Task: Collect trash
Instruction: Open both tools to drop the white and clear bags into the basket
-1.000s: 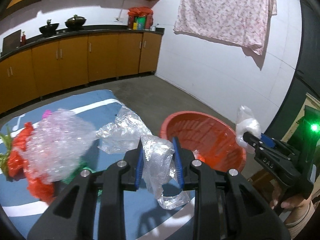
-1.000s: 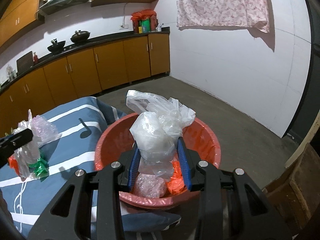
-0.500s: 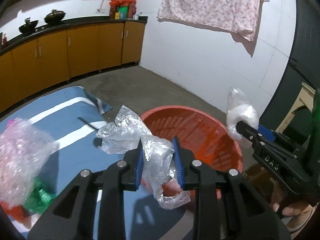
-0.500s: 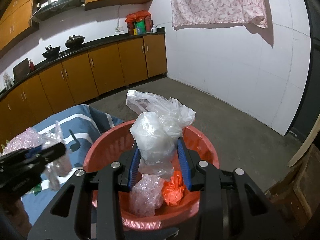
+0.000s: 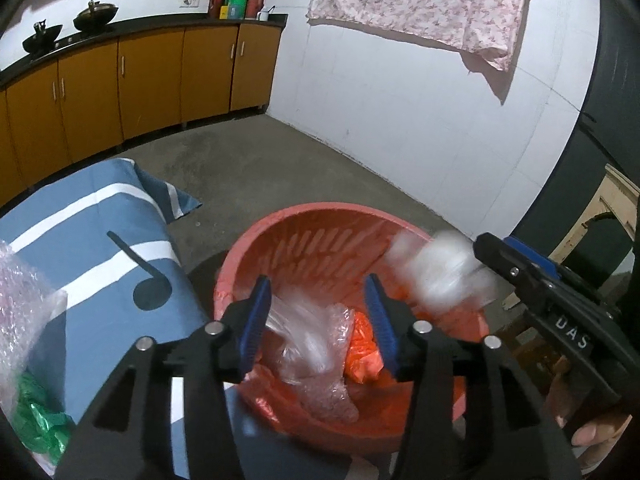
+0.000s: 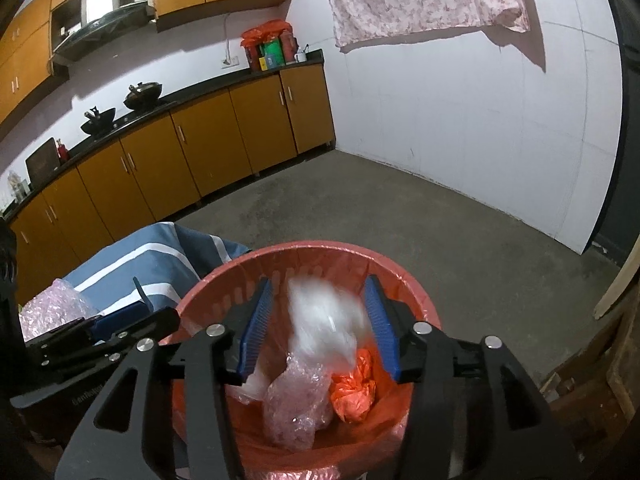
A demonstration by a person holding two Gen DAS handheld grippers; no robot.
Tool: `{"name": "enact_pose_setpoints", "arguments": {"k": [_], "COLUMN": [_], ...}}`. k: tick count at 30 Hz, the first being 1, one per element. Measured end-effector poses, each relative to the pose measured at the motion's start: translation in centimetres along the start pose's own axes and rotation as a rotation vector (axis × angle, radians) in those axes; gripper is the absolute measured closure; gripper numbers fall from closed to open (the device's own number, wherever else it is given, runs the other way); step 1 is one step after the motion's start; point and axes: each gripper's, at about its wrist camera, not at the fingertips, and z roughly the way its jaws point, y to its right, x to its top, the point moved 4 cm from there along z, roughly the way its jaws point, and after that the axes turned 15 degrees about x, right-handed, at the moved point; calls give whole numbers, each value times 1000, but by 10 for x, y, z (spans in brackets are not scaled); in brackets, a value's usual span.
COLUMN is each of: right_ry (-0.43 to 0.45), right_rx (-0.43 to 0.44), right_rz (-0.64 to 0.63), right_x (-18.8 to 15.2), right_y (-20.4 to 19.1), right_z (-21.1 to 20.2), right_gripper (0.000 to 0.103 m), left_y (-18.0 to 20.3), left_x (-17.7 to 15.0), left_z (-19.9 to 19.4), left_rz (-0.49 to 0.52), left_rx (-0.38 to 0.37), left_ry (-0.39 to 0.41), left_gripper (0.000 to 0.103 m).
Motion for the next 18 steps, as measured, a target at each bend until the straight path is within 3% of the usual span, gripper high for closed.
{"name": "enact_pose_setpoints", "arguments": {"k": [3,5,8,10,18], "right_ry": [1,5,30,48,21], "right_rx": [-8,-24,-54,-69,-36], "right_rz": [2,-2,-14,-16,-52], "right_x": [-1,-2,-4,-6,-24], "right_y": [2,2,1,-2,-35], "right_z": [-2,-5,-14,-19,-21], "right_gripper": [45,34,13,8,8], "left_y": [-9,-15,-28,-38,-97], "left_x": [-3,-4,-6,-10,-42], "left_z": [-2,-6,-24,-39,-113], "left_rz": [-20,-33,-54,-63,-90], "left_rx": [8,24,83,134,314], "left_ry": [-10,-5,34,64,163], "left_gripper": [49,43,29,20,15]}}
